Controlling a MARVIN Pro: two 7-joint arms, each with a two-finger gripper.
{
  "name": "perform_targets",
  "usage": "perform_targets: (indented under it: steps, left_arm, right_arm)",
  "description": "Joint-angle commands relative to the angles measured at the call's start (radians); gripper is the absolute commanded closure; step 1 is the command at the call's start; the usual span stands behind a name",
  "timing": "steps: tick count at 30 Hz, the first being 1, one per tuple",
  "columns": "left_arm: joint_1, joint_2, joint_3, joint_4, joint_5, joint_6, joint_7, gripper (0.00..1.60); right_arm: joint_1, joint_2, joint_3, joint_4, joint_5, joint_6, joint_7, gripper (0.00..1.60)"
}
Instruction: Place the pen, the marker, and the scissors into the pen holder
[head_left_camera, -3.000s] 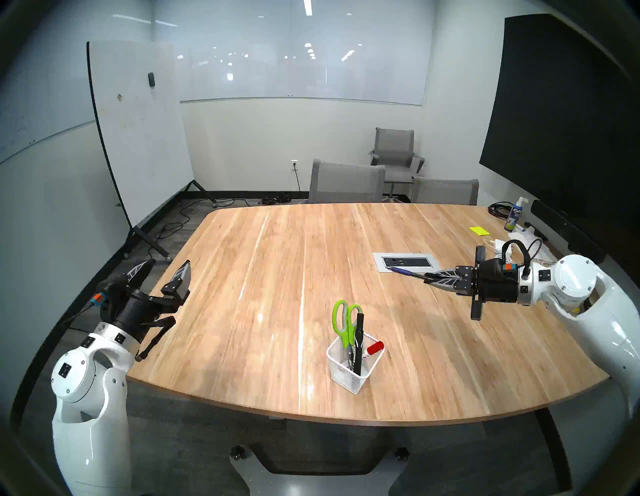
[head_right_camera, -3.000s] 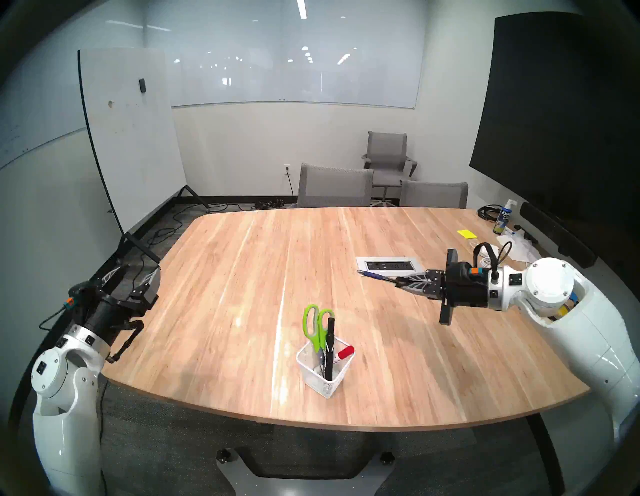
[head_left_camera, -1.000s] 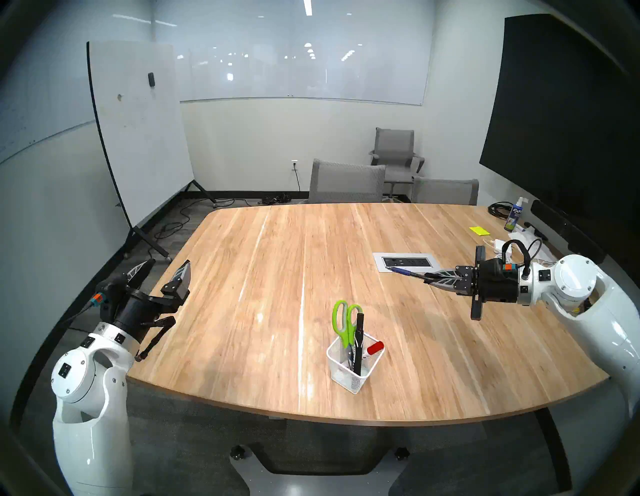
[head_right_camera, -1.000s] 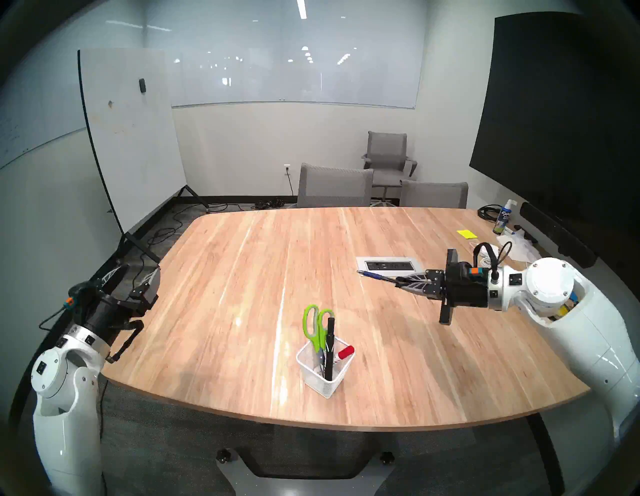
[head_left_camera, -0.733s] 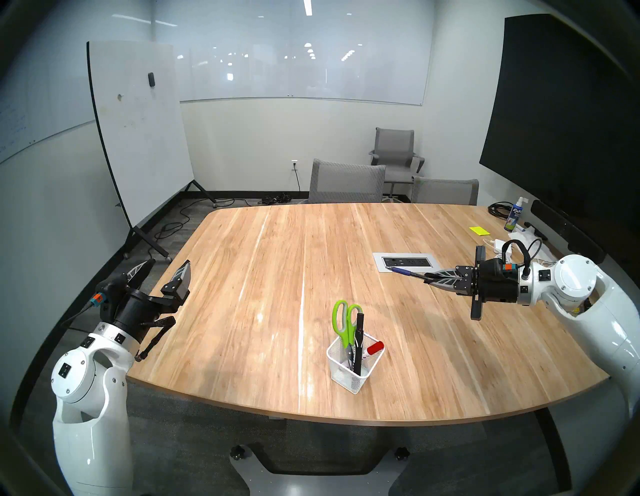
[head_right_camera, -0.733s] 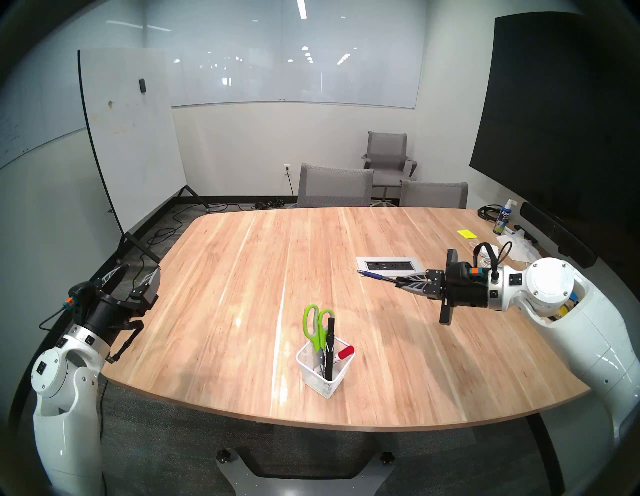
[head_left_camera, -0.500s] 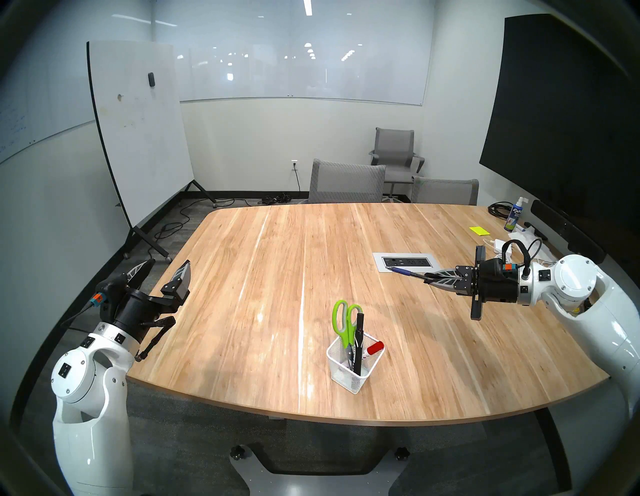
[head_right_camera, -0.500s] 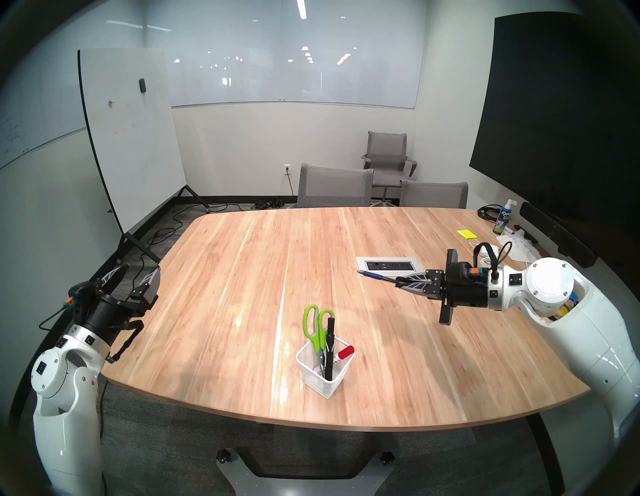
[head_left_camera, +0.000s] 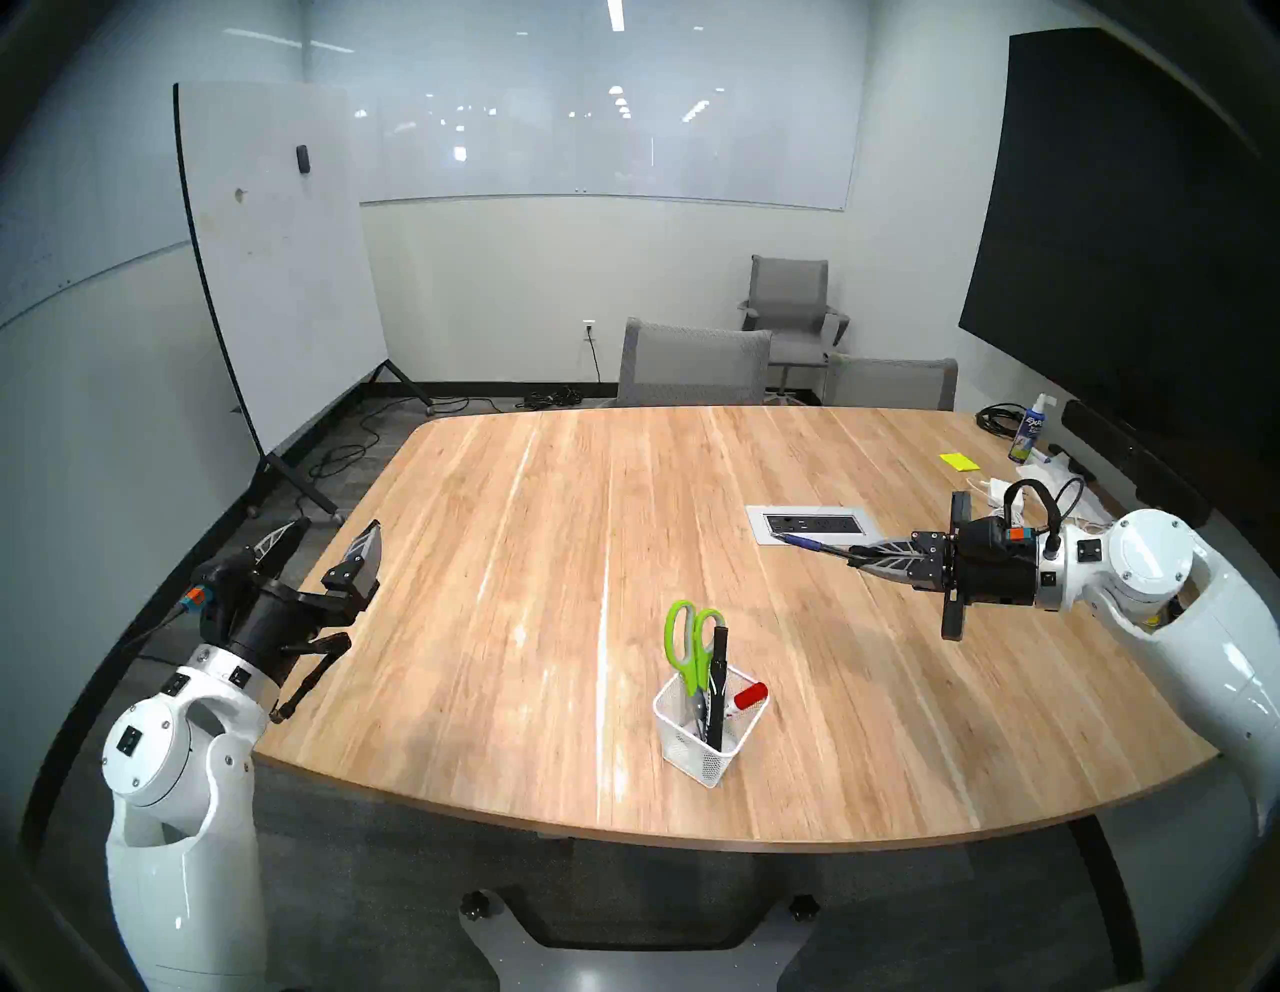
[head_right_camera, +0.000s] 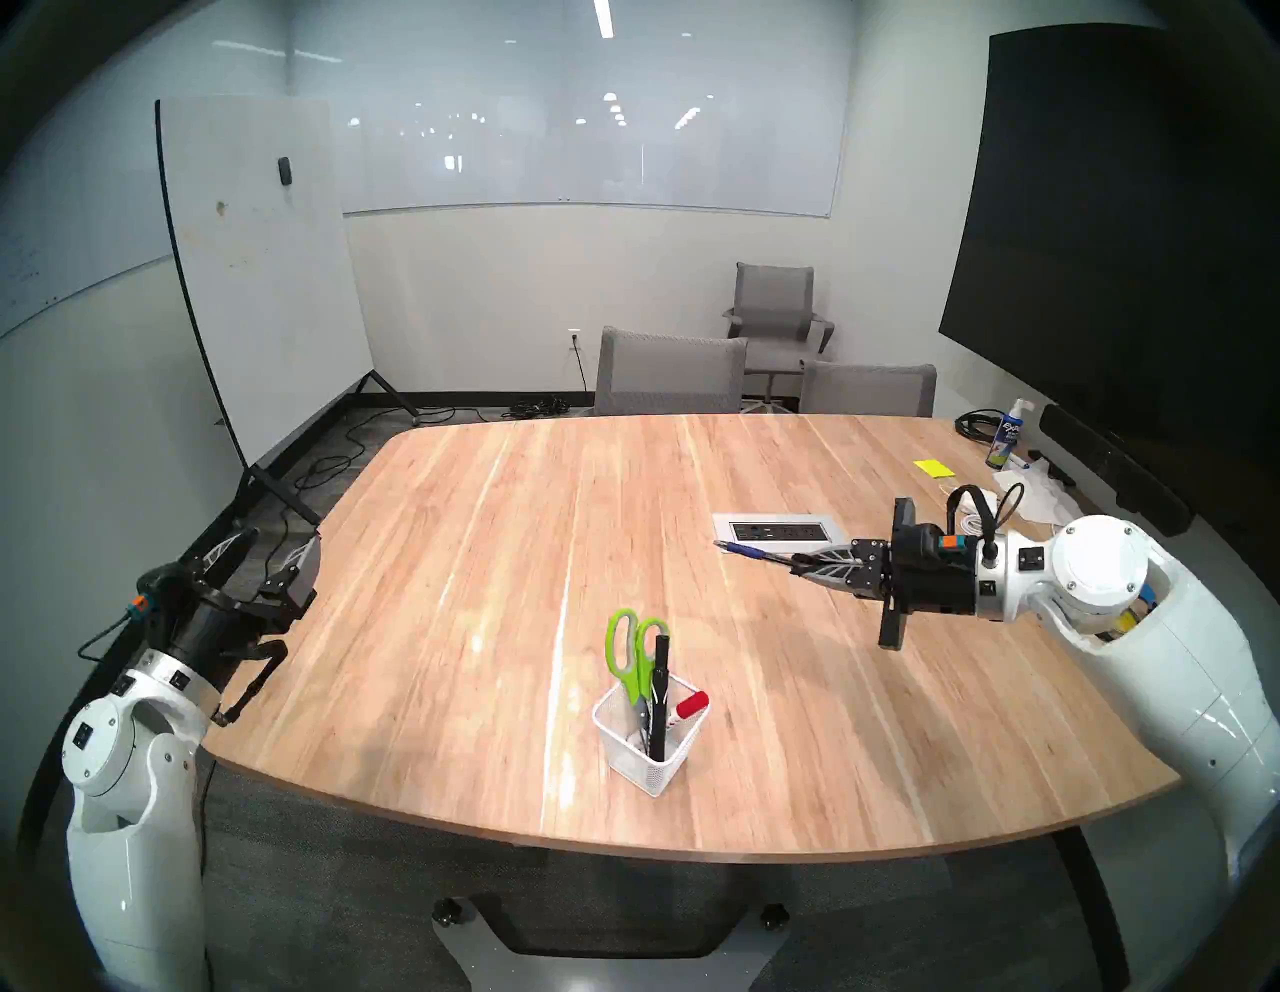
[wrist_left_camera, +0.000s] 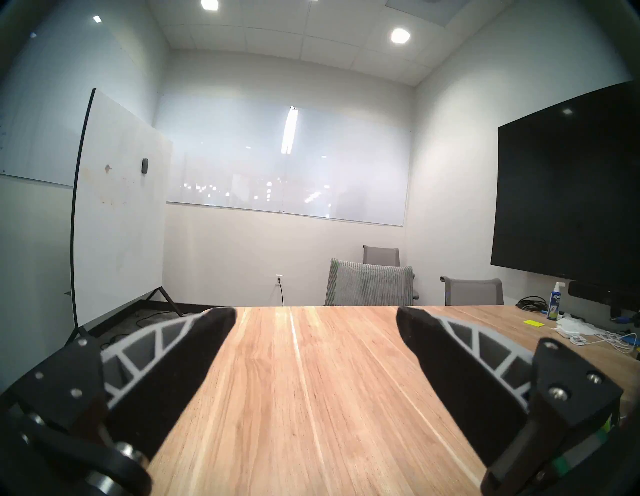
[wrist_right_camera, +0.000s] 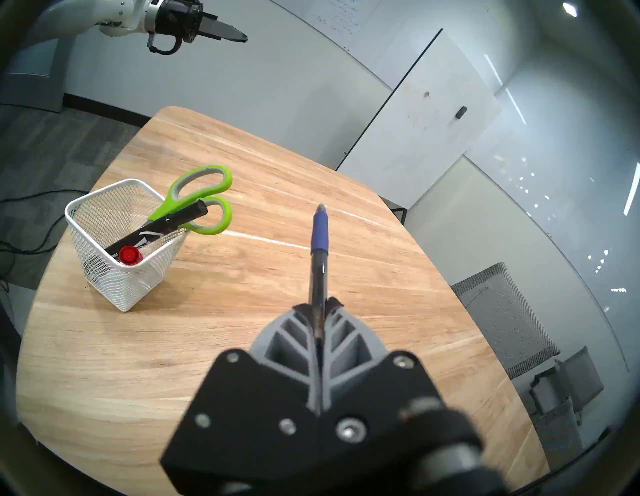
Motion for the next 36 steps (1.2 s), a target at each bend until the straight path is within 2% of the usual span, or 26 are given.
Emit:
perform_targets:
  steps: [1,36]
  left_arm:
    - [-0.002,0.0,0.0,-0.022,-0.001,0.001,-0.001,0.0]
    - [-0.007,-0.008,-0.004,-0.022,0.005,0.004,-0.009,0.0]
  right_arm:
    - [0.014,0.003,0.011,-0.005,0.002,-0.001,-0.003,1.6]
    - [0.014,0.003,0.011,-0.005,0.002,-0.001,-0.003,1.6]
